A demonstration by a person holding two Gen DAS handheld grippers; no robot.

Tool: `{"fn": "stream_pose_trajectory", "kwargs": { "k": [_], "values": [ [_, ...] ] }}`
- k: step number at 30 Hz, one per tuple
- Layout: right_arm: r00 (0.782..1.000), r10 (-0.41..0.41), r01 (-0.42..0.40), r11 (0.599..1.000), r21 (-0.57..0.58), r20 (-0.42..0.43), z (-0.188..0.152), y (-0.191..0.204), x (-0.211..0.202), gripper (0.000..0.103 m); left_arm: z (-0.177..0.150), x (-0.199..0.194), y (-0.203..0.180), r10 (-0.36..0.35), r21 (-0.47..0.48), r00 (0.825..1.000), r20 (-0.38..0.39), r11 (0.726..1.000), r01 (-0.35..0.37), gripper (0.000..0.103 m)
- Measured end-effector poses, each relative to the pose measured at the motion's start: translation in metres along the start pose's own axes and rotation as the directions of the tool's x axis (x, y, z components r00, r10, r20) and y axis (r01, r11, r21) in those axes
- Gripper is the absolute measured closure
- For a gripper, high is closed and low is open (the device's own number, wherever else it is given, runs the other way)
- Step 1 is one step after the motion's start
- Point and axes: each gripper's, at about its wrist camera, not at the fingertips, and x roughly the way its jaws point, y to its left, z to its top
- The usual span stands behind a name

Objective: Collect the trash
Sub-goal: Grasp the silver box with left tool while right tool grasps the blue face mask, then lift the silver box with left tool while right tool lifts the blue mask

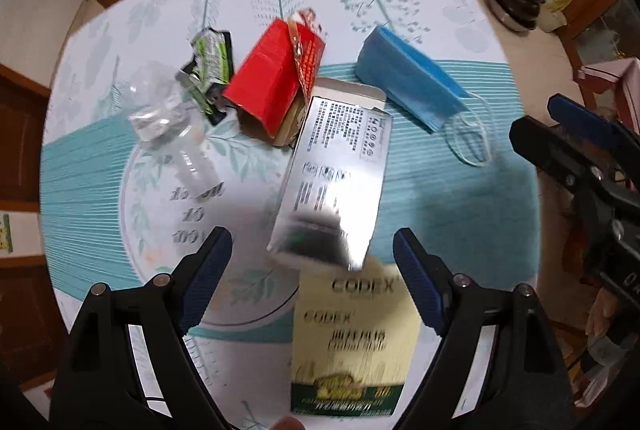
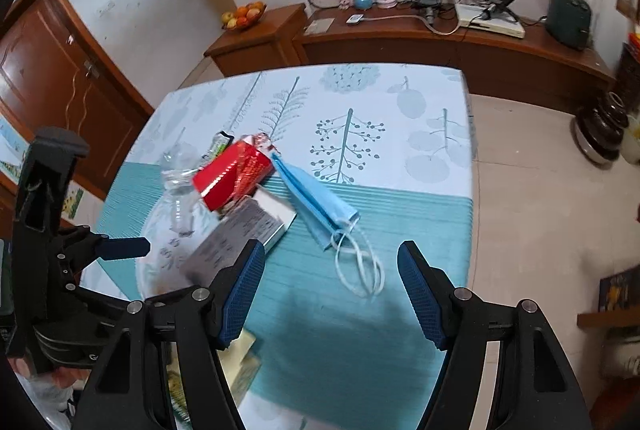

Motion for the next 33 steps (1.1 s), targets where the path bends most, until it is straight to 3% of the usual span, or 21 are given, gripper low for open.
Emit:
{"fn": "stream_pose_trajectory", "kwargs": {
  "k": [12,18,20,25,28,33],
  "values": [
    [0.997,0.037,-0.043,0.996,-0.076,-0.074,0.022,0.003,0.082,0.033,0.034,0.054,0.005,0.017,-0.099,0.997,-0.069,0.995,-0.024,0.023],
    [0.994,0.055,-0.066,0.992,-0.105,-0.096,0.031,0.008,0.109,0.034,0.038,0.064,0.02,-0.006,-0.173,0.998,-0.064,0.985,-0.005,0.03],
    [0.992,0.064,-0.077,0.99,-0.119,-0.108,0.031,0.012,0.118,0.043,0.036,0.063,0.024,-0.004,-0.18,0.999,-0.054,0.984,-0.006,0.033],
    [0.989,0.066,-0.085,0.986,-0.145,-0.133,0.027,0.02,0.13,0.079,0.03,0.06,0.029,0.002,-0.182,1.0,-0.016,0.983,-0.005,0.038],
    [0.986,0.083,-0.102,0.986,-0.133,-0.141,0.023,0.022,0.129,0.089,0.022,0.053,0.032,0.007,-0.177,1.0,0.007,0.984,-0.006,0.039],
    [0.981,0.131,-0.141,0.988,-0.066,-0.142,0.012,0.021,0.117,0.093,0.005,0.037,0.038,-0.007,-0.175,0.999,0.036,0.985,0.014,0.039]
  ]
}}
